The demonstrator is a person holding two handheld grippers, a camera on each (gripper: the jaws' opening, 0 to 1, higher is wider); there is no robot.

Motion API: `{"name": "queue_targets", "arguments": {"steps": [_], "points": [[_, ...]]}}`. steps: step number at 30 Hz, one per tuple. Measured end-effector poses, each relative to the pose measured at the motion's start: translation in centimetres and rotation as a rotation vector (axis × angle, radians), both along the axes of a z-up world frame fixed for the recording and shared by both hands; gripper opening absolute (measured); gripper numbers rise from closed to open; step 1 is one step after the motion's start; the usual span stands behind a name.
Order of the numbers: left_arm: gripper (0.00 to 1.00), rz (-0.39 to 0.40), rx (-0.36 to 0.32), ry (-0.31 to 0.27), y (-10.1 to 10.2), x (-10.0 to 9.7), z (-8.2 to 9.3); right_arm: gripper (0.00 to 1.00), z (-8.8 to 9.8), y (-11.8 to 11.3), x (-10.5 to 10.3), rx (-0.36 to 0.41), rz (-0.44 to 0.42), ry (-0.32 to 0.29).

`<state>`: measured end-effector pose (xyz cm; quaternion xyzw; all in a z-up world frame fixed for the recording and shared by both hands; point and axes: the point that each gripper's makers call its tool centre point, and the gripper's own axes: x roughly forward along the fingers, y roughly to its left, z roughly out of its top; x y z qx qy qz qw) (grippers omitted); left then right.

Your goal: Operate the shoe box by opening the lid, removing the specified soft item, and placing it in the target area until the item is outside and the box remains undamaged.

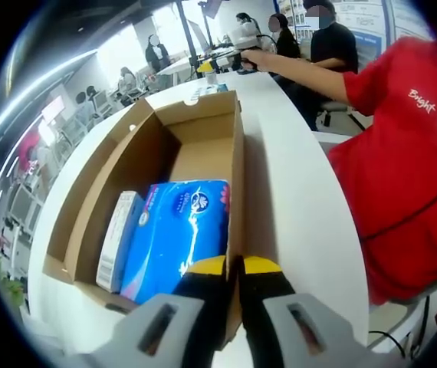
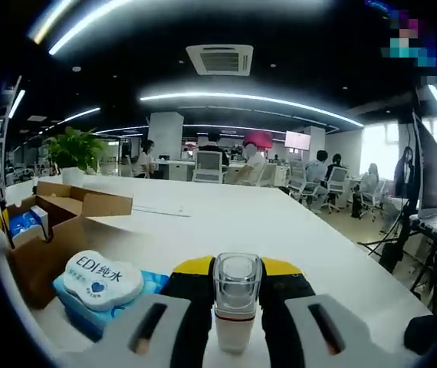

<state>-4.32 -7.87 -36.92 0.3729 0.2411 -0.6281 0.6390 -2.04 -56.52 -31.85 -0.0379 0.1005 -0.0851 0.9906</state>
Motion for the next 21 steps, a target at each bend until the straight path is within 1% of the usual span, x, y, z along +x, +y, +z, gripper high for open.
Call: {"name": "queue_targets", "arguments": {"steps": [2, 6, 8, 9, 11, 14, 18, 21], "points": [[0.05, 0.001, 0.002, 0.002, 0.2, 0.2, -0.2, 0.21, 0.0, 0.0, -0.1, 0.006, -0.002, 0.005], [0.05, 0.001, 0.002, -0.001, 0.0, 0.1, -0.1, 0.21, -0.1, -0.3, 0.2, 0.015, 0.004, 0.017], [0.05, 0.000, 0.002, -0.002, 0.0, 0.0, -0.1, 0.23, -0.7, -0.6, 0.3, 0.029, 0.012, 0.058], [0.05, 0.000, 0.001, -0.002, 0.1, 0.1, -0.2, 0.25, -1.3, -0.9, 0.3, 0.044, -0.002, 0.081], [0.05, -0.002, 0.001, -0.004, 0.1, 0.2, -0.2, 0.32, -1.0, -0.8, 0.6, 0.036, 0.003, 0.045], [0.05, -0.002, 0.001, -0.003, 0.1, 0.1, -0.2, 0.40, -1.0, -0.8, 0.5, 0.032, -0.010, 0.049], [0.05, -0.002, 0.002, -0.002, -0.1, 0.0, -0.1, 0.42, -1.0, -0.9, 0.4, 0.025, -0.009, 0.051], [0.05, -0.004, -0.002, -0.007, -0.1, 0.0, 0.0, 0.48, -0.9, -1.2, 0.5, 0.018, -0.013, 0.042]]}}
